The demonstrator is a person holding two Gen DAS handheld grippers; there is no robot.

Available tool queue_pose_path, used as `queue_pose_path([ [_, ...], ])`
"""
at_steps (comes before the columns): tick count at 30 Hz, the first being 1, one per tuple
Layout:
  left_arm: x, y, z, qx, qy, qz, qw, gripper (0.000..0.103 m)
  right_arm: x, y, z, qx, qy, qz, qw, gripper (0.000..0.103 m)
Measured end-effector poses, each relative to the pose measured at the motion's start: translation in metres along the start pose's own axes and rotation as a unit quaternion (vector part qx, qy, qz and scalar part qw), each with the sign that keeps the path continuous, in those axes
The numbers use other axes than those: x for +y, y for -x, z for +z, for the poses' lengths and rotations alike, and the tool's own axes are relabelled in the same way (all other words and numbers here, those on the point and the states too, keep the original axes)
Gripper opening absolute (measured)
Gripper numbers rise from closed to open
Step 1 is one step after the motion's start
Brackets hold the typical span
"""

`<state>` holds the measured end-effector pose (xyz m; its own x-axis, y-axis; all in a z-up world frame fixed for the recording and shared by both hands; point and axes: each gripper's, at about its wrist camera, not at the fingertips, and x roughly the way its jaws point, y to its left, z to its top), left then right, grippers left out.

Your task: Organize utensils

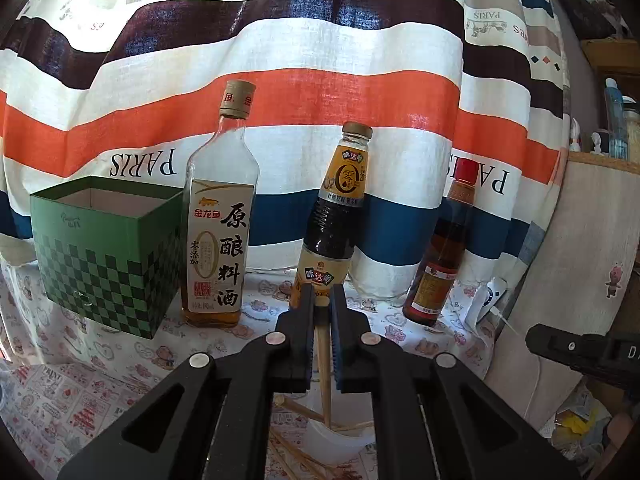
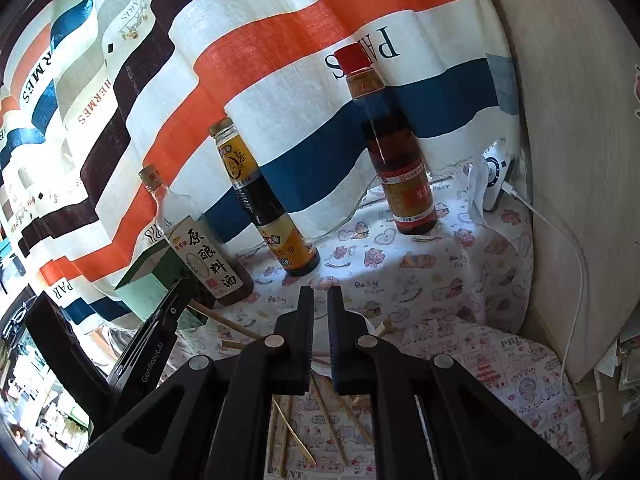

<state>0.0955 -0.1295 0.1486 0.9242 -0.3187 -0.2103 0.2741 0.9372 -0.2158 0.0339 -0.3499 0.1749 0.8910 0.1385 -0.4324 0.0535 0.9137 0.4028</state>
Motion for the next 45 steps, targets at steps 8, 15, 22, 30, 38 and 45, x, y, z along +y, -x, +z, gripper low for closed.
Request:
queue_pose_path([
  [8, 0.002, 0.048, 0.010, -0.037, -0.042, 0.027, 0.9981, 0.053, 0.003, 0.007, -0.001, -0.009, 0.002, 0.005, 1.000, 0.027],
  [15, 0.032, 0.112, 0.008, -0.065, -0.070, 0.073, 0.9927, 0.084, 0.028, 0.046, -0.017, -0.057, 0.037, 0.013, 0.998, 0.052],
  [22, 0.062, 0.144, -0.033, -0.066, -0.088, 0.105, 0.9884, 0.103, 0.026, 0.050, -0.065, -0.062, 0.089, -0.009, 0.994, 0.057],
  [30, 0.104, 0.108, -0.094, 0.012, -0.061, 0.136, 0.9887, 0.103, -0.023, -0.032, -0.125, 0.071, 0.064, -0.059, 0.994, 0.059],
  [38, 0.120, 0.080, -0.114, 0.059, -0.044, 0.153, 0.9854, 0.103, -0.030, -0.102, -0.164, 0.205, 0.096, -0.072, 0.971, 0.051],
  [45, 0.124, 0.077, -0.115, 0.083, -0.011, 0.121, 0.9890, 0.103, -0.034, -0.133, -0.177, 0.226, 0.115, -0.102, 0.962, 0.031],
])
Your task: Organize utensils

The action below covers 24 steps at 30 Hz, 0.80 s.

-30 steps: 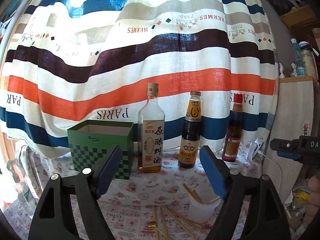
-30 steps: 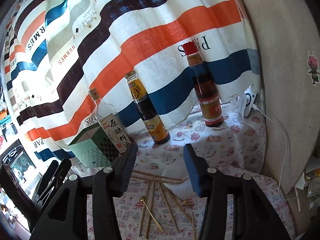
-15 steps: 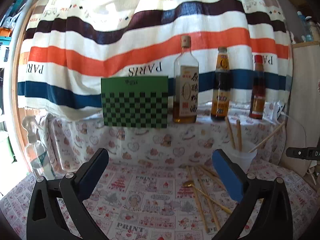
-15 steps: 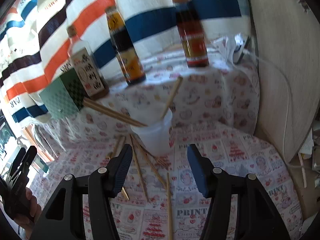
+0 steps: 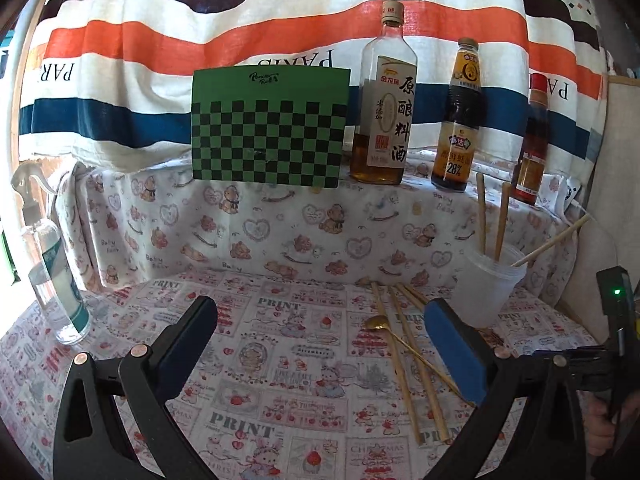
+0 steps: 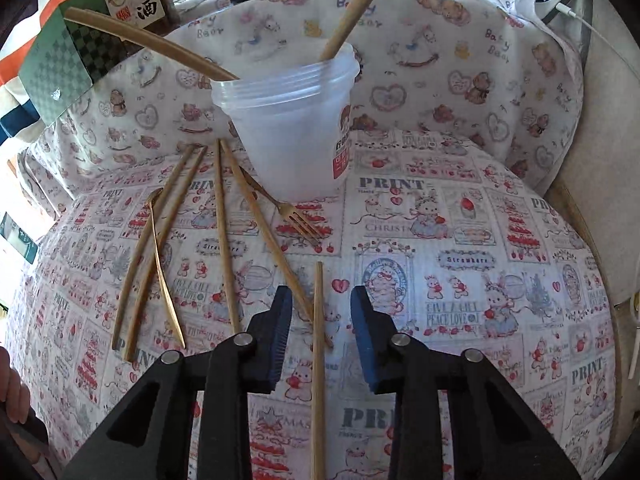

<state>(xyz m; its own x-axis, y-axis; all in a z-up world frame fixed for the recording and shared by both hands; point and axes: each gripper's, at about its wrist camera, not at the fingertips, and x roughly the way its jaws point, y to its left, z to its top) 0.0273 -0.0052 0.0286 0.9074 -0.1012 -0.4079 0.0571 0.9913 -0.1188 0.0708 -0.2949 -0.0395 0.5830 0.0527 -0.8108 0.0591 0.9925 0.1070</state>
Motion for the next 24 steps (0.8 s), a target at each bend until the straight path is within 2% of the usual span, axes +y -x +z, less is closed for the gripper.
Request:
queue_pose_path([
  [3, 0.000, -0.002, -0.001, 0.004, -0.001, 0.006, 1.0000, 0.103, -0.003, -0.008, 0.004, 0.000, -0.004, 0.007, 1.000, 0.019],
  [5, 0.000, -0.003, -0.001, 0.008, 0.001, 0.005, 1.0000, 0.103, -0.002, -0.008, 0.003, -0.001, 0.002, 0.015, 1.000, 0.007],
  [8, -0.001, -0.001, -0.001, 0.006, 0.001, 0.003, 1.0000, 0.103, 0.000, -0.002, 0.001, -0.010, 0.005, 0.023, 1.000, 0.005],
  [10, -0.002, 0.000, -0.001, 0.003, -0.003, 0.008, 1.0000, 0.103, 0.003, 0.010, 0.001, -0.036, 0.012, 0.024, 0.999, 0.005],
  [14, -0.002, 0.000, -0.001, 0.001, -0.006, 0.013, 0.9999, 0.103, 0.003, 0.054, 0.000, -0.125, 0.008, 0.040, 0.991, 0.005],
  [17, 0.000, -0.001, -0.001, 0.006, -0.003, 0.017, 0.9998, 0.103, -0.001, 0.095, -0.003, -0.202, -0.001, 0.074, 0.977, 0.005],
  [20, 0.002, -0.004, -0.001, 0.011, 0.001, 0.023, 0.9997, 0.103, -0.007, 0.133, -0.012, -0.286, -0.014, 0.104, 0.952, 0.005],
  [22, 0.003, -0.006, -0.002, 0.013, 0.003, 0.028, 0.9995, 0.103, -0.010, 0.155, -0.021, -0.342, -0.023, 0.106, 0.933, 0.005],
  [24, 0.003, -0.005, -0.002, 0.008, 0.000, 0.037, 0.9993, 0.103, -0.010, 0.174, -0.026, -0.380, -0.024, 0.093, 0.920, 0.005],
])
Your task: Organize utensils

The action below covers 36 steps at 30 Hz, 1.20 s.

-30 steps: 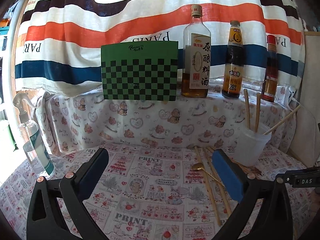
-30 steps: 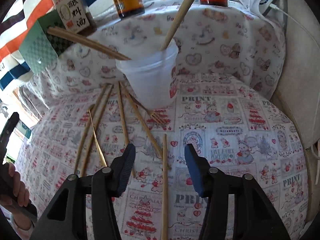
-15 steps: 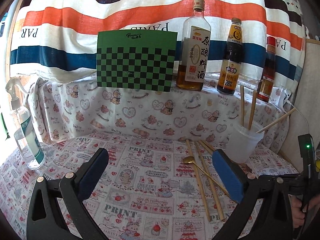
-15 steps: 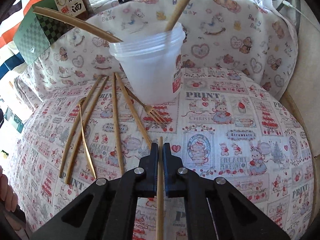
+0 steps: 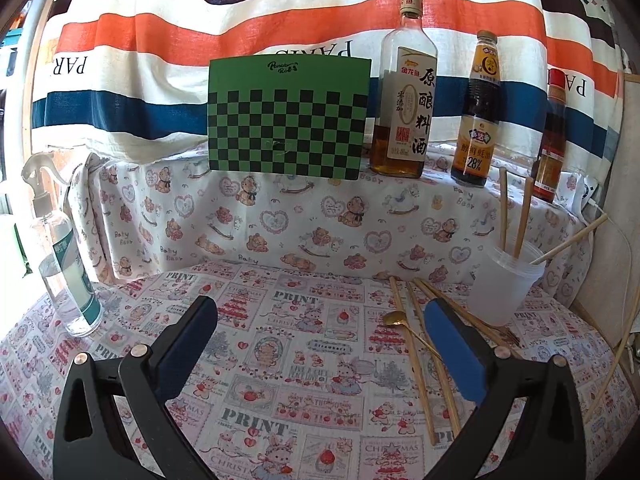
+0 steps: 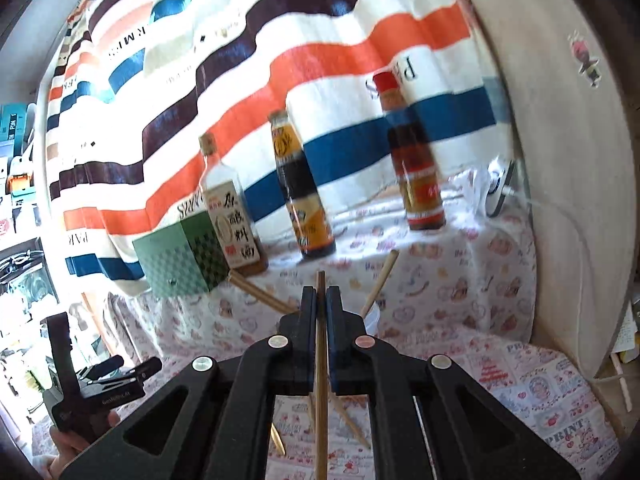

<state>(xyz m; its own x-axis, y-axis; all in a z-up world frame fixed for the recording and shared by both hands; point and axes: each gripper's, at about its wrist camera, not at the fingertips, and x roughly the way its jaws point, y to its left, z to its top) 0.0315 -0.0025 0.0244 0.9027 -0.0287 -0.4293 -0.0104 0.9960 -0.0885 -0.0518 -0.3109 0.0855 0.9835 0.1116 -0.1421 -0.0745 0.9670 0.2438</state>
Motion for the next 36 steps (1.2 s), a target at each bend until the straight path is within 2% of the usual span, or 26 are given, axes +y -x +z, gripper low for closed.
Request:
queue_pose_path([
  [8, -0.005, 0.002, -0.001, -0.009, -0.018, 0.009, 0.9998, 0.103, 0.003, 0.017, 0.006, -0.033, 0.005, -0.006, 0.999, 0.005],
  [12, -0.006, 0.001, -0.002, -0.006, -0.022, 0.010, 0.9997, 0.103, 0.012, 0.021, 0.003, -0.043, 0.034, -0.010, 0.998, 0.005],
  [17, -0.003, -0.001, -0.001, -0.001, -0.016, 0.010, 0.9998, 0.103, 0.020, 0.015, -0.003, -0.026, 0.054, -0.019, 0.998, 0.005],
  [27, 0.003, -0.005, -0.001, 0.007, -0.002, 0.015, 0.9999, 0.103, 0.010, 0.017, 0.003, 0.022, 0.016, 0.026, 0.999, 0.006],
  [30, 0.004, -0.005, -0.001, 0.007, -0.002, 0.016, 0.9998, 0.103, 0.013, 0.015, 0.002, 0.030, 0.024, 0.031, 0.999, 0.009],
  [31, 0.004, -0.006, -0.001, 0.007, -0.002, 0.017, 0.9998, 0.103, 0.014, 0.013, 0.001, 0.037, 0.029, 0.033, 0.998, 0.016],
  [32, 0.004, -0.006, -0.001, 0.007, -0.002, 0.018, 0.9998, 0.103, 0.016, 0.011, 0.000, 0.044, 0.032, 0.032, 0.998, 0.027],
  [33, 0.005, -0.006, -0.001, 0.007, -0.002, 0.019, 0.9998, 0.103, 0.017, 0.008, -0.001, 0.050, 0.034, 0.033, 0.998, 0.033],
  [34, 0.005, -0.006, -0.001, 0.008, -0.002, 0.019, 0.9998, 0.103, 0.018, 0.005, -0.003, 0.056, 0.037, 0.032, 0.997, 0.036],
  [36, 0.005, -0.007, -0.001, 0.008, -0.002, 0.020, 0.9998, 0.103, 0.021, -0.008, -0.008, 0.086, 0.056, 0.010, 0.995, 0.036],
])
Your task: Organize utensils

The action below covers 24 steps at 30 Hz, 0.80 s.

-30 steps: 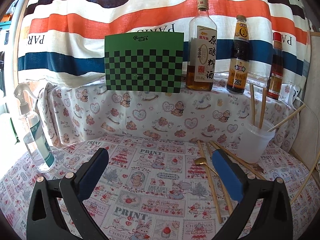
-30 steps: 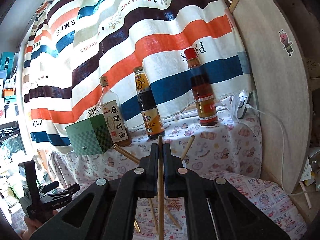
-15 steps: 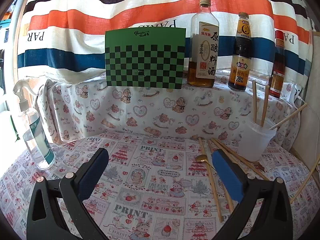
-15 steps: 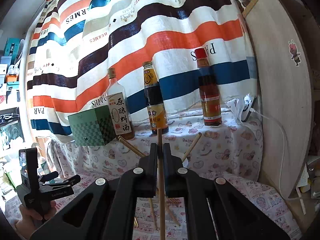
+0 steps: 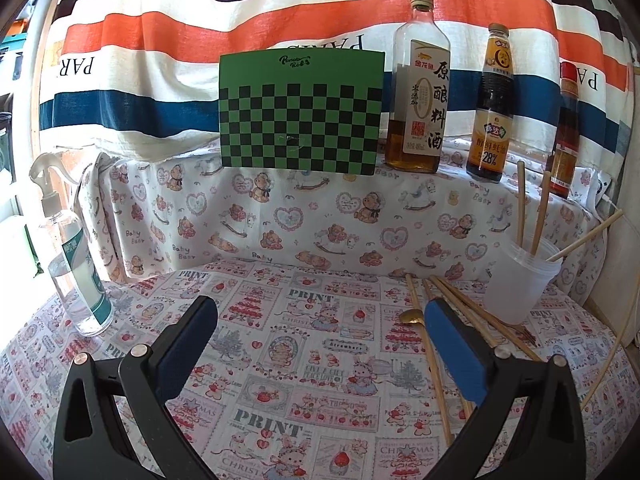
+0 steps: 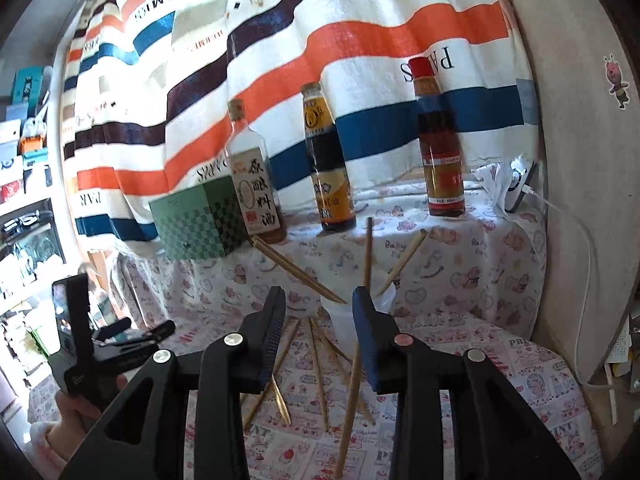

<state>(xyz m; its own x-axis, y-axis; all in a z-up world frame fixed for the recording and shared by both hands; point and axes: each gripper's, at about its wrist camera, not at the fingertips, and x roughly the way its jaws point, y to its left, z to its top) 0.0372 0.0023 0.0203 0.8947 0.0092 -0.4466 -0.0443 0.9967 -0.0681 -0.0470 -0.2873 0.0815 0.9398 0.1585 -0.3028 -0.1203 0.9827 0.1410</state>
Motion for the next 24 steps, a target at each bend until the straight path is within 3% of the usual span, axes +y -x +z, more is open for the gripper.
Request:
queue_pose_path([
  [4, 0.000, -0.002, -0.001, 0.003, -0.002, 0.002, 1.0000, 0.103, -0.009, -0.056, -0.020, 0.119, -0.009, -0.035, 0.992, 0.031],
  [9, -0.002, 0.000, -0.001, 0.002, -0.007, -0.001, 1.0000, 0.103, -0.030, -0.079, -0.031, 0.165, -0.028, -0.083, 0.982, 0.030],
  [13, -0.005, -0.002, -0.002, 0.008, -0.011, -0.002, 0.9999, 0.103, -0.045, -0.096, -0.039, 0.213, -0.067, -0.036, 0.974, 0.030],
  [16, -0.005, -0.004, -0.003, 0.015, -0.009, -0.006, 0.9998, 0.103, -0.044, -0.100, -0.041, 0.204, -0.078, -0.022, 0.976, 0.030],
  [20, -0.005, -0.005, -0.003, 0.017, -0.007, -0.004, 0.9998, 0.103, -0.038, -0.112, -0.046, 0.207, -0.055, -0.044, 0.976, 0.030],
  [24, -0.005, -0.008, -0.005, 0.025, -0.005, -0.009, 0.9996, 0.103, -0.039, -0.124, -0.053, 0.214, -0.056, -0.047, 0.974, 0.011],
])
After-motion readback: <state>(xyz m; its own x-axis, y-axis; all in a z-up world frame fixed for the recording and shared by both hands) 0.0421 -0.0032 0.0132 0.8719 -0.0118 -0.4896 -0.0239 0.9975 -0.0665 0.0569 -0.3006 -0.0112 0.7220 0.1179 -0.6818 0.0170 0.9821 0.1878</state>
